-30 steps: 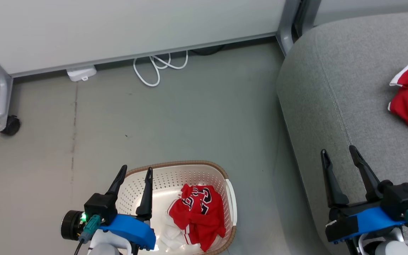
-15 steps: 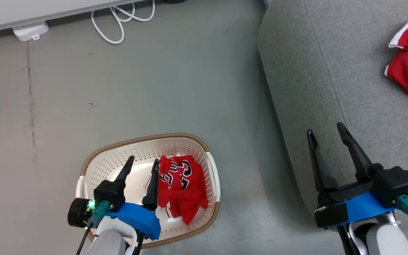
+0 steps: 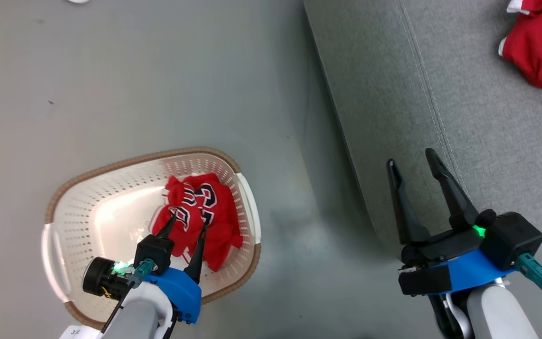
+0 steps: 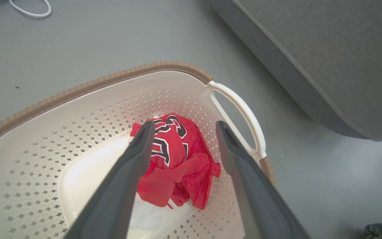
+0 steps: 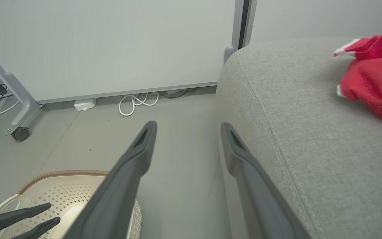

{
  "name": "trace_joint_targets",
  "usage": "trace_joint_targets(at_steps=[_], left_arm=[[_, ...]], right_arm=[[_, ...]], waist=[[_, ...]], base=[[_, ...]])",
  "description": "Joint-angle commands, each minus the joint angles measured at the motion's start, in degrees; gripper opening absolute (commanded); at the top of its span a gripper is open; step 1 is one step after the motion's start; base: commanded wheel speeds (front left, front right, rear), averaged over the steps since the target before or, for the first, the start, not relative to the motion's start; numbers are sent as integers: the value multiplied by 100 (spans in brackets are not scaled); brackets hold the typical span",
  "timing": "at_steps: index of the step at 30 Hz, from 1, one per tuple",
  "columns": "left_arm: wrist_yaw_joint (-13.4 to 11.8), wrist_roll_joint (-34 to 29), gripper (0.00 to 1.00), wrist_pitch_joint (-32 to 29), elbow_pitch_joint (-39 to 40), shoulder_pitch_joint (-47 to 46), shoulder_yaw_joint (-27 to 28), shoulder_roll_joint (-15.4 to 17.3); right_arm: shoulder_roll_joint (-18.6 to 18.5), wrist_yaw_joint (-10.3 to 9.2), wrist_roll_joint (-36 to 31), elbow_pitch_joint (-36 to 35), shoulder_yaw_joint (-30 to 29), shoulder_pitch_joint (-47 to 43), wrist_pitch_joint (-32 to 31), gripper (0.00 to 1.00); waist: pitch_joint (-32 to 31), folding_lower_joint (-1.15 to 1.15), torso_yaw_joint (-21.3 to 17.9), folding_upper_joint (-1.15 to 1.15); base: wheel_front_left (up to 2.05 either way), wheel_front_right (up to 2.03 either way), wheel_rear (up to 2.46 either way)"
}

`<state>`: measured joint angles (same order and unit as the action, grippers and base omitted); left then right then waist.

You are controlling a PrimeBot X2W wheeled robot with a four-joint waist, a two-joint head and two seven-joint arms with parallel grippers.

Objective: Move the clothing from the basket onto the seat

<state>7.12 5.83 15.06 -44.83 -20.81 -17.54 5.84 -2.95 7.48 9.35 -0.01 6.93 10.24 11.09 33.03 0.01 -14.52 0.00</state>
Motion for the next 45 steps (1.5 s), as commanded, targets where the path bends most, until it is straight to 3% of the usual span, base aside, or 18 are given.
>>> trace_joint_targets(at_steps=[1,15,27,37,45], left_arm=[[36,-47,100,18,-94,-147,-51,91],[19,-151,100,17,-705,-831,-195,454],[-613,-88,100,17,-1377,-1328,-22,585],[-1141,-232,100,17,-1431,-1480,-37,778],[-1265,-221,100,7,-1770,-1664,-84,824]], right_arm=[[10,3,72,53,82,127,81,100],[11,3,464,282,426,591,391,100],[10,3,614,206,534,753,418,100],[10,3,670,192,566,768,418,100],[10,3,684,183,619,787,419,100]], waist=[[277,-1,-214,0],[1170,-1,-575,0],[1589,-1,-679,0],[1783,-1,-711,0],[1881,-1,-742,0]], base=[[0,0,0],[0,0,0],[0,0,0],[0,0,0],[0,0,0]])
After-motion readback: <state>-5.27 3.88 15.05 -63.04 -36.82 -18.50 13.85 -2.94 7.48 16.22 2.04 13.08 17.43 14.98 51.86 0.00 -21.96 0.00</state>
